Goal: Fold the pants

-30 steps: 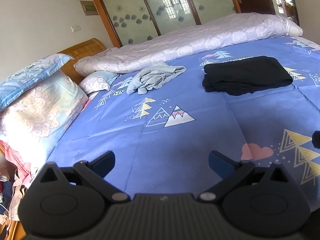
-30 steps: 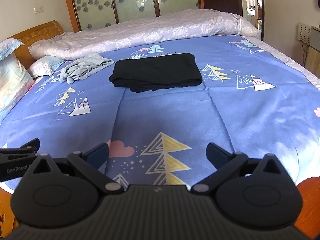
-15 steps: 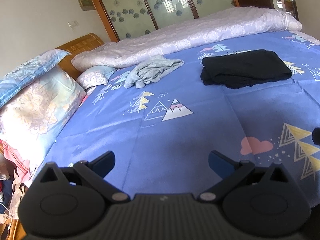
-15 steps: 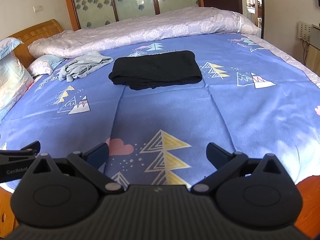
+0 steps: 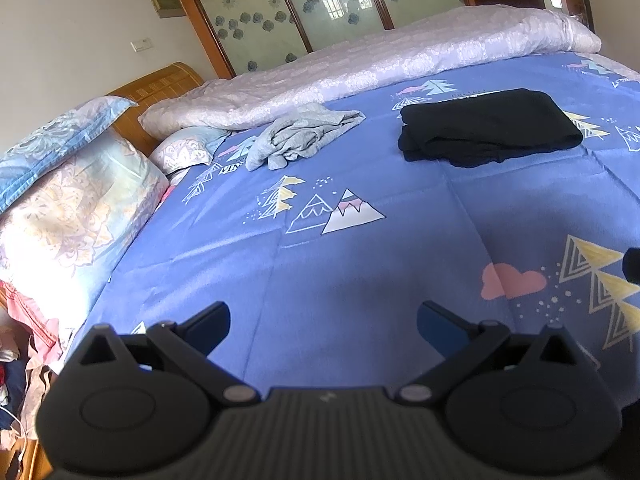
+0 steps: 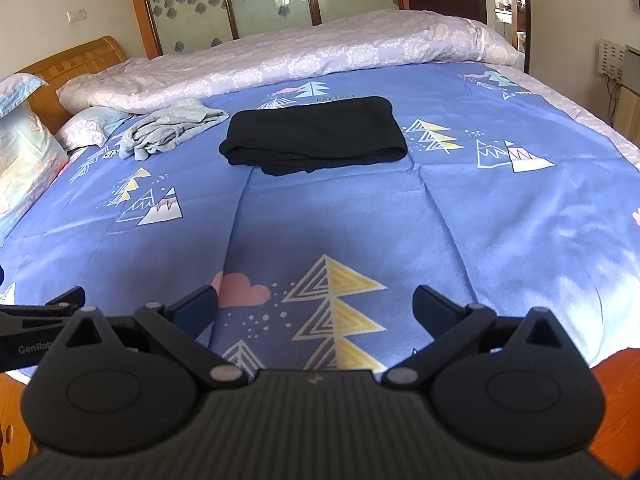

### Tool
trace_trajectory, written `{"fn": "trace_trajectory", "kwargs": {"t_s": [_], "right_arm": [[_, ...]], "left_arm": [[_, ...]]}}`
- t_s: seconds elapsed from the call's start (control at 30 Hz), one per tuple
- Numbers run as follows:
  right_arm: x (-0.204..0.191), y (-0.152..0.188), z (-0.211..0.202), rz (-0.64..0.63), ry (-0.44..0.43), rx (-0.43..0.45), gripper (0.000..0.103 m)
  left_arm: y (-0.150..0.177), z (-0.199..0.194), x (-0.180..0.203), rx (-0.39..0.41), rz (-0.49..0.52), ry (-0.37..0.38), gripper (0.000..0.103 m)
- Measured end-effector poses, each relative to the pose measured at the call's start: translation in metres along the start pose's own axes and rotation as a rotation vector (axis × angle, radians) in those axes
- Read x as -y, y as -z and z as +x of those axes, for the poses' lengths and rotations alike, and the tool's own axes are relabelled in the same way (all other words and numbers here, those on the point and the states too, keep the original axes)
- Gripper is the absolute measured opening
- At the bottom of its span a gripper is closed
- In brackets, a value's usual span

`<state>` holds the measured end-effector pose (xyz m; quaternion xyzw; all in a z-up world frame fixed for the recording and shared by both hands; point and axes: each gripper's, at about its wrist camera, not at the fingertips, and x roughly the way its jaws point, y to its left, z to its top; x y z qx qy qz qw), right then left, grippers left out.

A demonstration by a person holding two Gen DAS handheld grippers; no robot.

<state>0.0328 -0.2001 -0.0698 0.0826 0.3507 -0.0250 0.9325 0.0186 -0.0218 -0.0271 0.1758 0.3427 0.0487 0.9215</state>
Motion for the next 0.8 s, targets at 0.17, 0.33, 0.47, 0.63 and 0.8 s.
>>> {"fn": "trace_trajectory", "kwargs": {"t_s": [0.17, 0.33, 0.47, 0.63, 0.8], "right_arm": [[0.0008, -0.0004, 0.0007, -0.001, -0.001, -0.001, 0.103], [0.0012, -0.0010, 0.0009, 0.004, -0.003, -0.002, 0.103], [0.0015, -0.0008, 0.0010, 0.008, -0.003, -0.002, 0.103], [0.0010, -0.0008, 0.0011, 0.004, -0.003, -0.002, 0.103], [0.0003, -0.0006, 0.0008, 0.001, -0.001, -0.001, 0.103]], "left_arm": [[0.0007, 0.0001, 0.0006, -0.004, 0.002, -0.002, 0.103], [0.0009, 0.0014, 0.0014, -0.013, 0.007, 0.006, 0.103], [0.0013, 0.0018, 0.0018, -0.017, 0.008, 0.016, 0.103], [0.0025, 0.0021, 0.0011, -0.032, -0.001, 0.050, 0.103], [0.0046, 0.0042, -0.0002, -0.058, -0.011, 0.090, 0.103]]}}
